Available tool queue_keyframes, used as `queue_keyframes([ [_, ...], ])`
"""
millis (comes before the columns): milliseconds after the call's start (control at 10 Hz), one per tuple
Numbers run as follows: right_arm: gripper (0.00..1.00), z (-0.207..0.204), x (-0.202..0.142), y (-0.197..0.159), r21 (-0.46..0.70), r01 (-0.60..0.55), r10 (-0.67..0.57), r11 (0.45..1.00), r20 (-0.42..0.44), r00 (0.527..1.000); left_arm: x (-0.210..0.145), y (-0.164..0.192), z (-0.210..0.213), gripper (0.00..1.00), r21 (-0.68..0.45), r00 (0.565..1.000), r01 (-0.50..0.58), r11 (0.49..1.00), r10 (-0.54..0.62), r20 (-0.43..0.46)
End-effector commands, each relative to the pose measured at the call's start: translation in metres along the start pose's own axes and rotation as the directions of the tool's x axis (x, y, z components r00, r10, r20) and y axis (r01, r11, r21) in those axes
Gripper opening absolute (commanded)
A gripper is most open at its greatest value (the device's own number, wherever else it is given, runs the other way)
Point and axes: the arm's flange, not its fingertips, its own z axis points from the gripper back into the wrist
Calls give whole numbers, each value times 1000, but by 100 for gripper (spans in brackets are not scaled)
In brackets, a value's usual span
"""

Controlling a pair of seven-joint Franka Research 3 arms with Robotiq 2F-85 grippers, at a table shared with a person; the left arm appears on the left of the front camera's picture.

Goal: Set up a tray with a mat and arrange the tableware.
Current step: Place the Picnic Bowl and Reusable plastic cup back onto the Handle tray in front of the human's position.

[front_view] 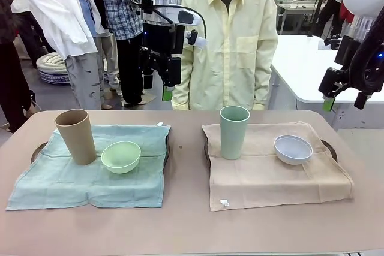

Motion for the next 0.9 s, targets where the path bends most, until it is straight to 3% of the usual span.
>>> queue_keyframes([
  [0,100,0,0,0,0,0,0,1000,0,1000,0,0,0,100,0,1000,0,1000,0,0],
  [200,100,0,-14,2,-26,41,-41,999,8,999,-24,5,0,100,-120,992,-126,985,126,-11],
  [500,100,1,-31,-30,26,115,-115,993,24,993,-91,43,1,100,-177,954,-291,940,300,25],
  [700,100,17,-44,-59,110,161,-168,981,54,984,-146,73,8,100,-206,927,-339,918,364,94],
  [800,100,27,-48,-76,215,154,-171,964,64,983,-177,87,8,100,-245,900,-371,896,411,143],
])
